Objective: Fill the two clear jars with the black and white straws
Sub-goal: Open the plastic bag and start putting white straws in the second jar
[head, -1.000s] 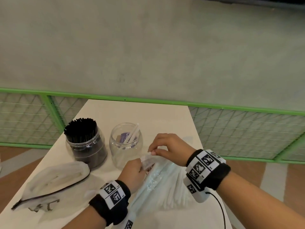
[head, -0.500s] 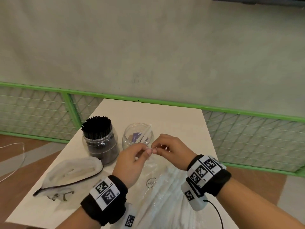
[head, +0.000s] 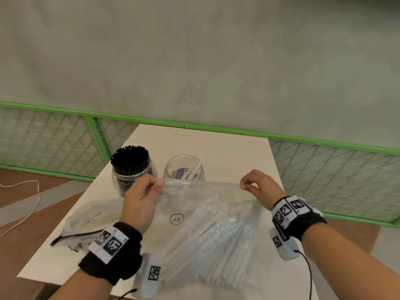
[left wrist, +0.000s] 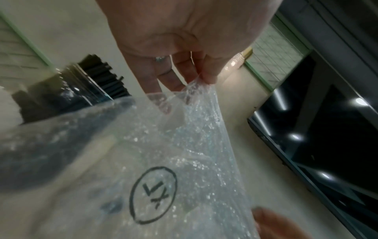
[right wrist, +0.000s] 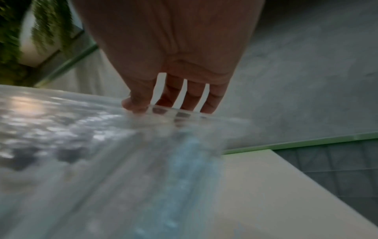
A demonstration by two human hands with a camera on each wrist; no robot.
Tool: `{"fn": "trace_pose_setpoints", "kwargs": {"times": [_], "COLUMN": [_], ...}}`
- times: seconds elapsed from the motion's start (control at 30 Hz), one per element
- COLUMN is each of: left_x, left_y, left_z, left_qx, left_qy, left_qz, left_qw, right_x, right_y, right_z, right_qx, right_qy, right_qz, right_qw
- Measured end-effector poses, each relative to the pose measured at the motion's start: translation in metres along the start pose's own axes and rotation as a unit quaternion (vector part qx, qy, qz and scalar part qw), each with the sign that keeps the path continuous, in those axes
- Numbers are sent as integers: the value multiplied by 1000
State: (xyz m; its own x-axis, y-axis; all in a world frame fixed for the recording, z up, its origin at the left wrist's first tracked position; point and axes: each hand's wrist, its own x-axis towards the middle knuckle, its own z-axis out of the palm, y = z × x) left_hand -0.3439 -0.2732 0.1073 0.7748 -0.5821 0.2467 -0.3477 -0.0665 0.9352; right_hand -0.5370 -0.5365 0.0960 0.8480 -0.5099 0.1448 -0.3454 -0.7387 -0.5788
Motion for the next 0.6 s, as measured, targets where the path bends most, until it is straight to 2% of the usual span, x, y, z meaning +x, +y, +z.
{"fn": "trace_pose_setpoints", "kwargs": {"times": [0.2,0.3,0.53,0.6], "left_x": [6,5,4,2], "left_y": [-8,-5,-3,-3], "left_z": [-26,-28,-27,-28], "left_qx": [-13,-18,-20,-17], "left_qy": [28,23,43,53], "left_qz": [-50,-57,-81,-98], "left_qw": [998,998,996,994], "right_x": [-15,-18,-19,-17], "right_y": [28,27,19,15], "right_z": [-21,-21,-28,-32], "right_qx": [-32,37,126,156], "right_qy": [7,24,103,138], "right_qz": [94,139,152,135], "right_qw": [995,989,975,969]}}
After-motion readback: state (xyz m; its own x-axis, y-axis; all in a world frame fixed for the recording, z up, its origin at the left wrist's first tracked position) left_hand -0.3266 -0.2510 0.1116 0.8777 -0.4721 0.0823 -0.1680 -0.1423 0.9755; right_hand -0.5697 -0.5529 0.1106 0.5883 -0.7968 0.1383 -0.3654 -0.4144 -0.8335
